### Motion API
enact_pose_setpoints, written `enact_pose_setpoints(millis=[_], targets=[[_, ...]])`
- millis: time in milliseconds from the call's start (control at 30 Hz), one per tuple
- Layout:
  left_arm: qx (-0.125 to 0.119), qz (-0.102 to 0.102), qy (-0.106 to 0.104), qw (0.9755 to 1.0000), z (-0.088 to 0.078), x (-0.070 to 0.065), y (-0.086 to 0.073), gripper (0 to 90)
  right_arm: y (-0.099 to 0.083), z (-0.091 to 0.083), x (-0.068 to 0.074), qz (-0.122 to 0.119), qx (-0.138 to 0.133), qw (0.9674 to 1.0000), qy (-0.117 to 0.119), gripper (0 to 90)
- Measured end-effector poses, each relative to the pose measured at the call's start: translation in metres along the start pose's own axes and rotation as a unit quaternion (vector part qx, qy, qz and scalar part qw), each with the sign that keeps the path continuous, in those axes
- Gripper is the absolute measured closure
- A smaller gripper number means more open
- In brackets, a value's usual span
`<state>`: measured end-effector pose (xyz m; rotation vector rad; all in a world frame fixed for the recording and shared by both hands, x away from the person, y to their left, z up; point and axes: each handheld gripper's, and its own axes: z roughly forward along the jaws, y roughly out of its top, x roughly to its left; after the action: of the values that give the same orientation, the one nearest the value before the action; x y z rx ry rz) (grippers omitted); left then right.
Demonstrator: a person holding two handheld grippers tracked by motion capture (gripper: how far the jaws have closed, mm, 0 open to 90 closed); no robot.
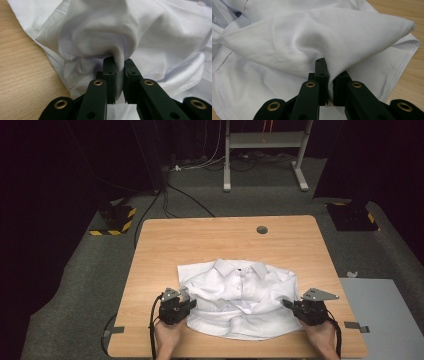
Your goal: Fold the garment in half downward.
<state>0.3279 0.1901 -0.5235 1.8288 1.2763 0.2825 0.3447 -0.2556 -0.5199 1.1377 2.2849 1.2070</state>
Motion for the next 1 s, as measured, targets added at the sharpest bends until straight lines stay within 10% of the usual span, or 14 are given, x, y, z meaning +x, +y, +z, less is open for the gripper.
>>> enact_pose_setpoints(millis=[1000], targets=[[0.033, 0.007, 0.007, 0.9994, 0.032, -0.003, 0.008, 73.1, -0.005, 0.017, -0.014, 0.015, 0.019, 0.9995, -0.021, 80.6]])
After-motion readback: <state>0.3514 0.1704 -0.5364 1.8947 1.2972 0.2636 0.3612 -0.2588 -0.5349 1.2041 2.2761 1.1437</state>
